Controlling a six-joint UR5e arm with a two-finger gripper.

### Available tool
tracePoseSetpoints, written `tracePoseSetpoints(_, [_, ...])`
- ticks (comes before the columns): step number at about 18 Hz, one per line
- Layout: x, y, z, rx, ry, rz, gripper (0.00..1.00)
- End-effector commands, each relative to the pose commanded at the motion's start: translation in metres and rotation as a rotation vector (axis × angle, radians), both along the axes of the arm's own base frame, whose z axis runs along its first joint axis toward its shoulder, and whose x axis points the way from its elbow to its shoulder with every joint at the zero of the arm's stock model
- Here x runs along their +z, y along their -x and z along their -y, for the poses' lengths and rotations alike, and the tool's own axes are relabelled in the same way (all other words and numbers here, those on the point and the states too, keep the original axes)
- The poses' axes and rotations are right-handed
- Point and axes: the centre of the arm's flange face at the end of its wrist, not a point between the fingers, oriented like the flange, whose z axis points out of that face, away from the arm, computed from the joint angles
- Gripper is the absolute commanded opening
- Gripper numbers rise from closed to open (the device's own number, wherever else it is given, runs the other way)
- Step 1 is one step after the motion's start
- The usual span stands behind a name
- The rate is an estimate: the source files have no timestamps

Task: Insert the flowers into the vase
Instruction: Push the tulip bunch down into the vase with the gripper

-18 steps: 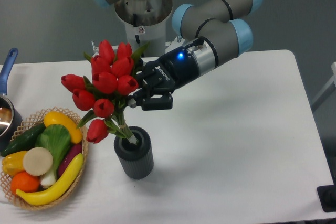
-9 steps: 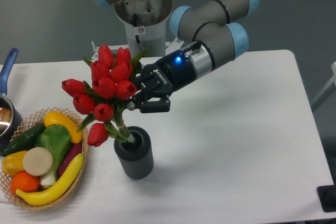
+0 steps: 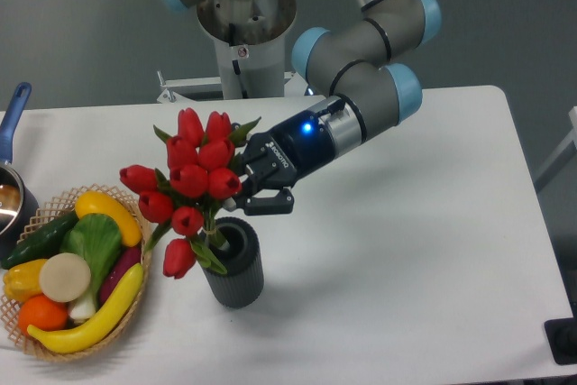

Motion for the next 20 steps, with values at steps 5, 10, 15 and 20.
tracePoseSetpoints(5, [-0.016, 0.006, 0.009, 0.022, 0.002, 0.004, 0.33])
tracePoseSetpoints(10, [-0.034, 0.010, 0.013, 0.032, 0.010, 0.019, 0.35])
tracePoseSetpoints(15, [-0.060, 0.004, 0.018, 0.039, -0.001, 0.001, 0.35])
tracePoseSetpoints(20, [-0.069, 0.005, 0.017, 0.039, 0.007, 0.007, 0.39])
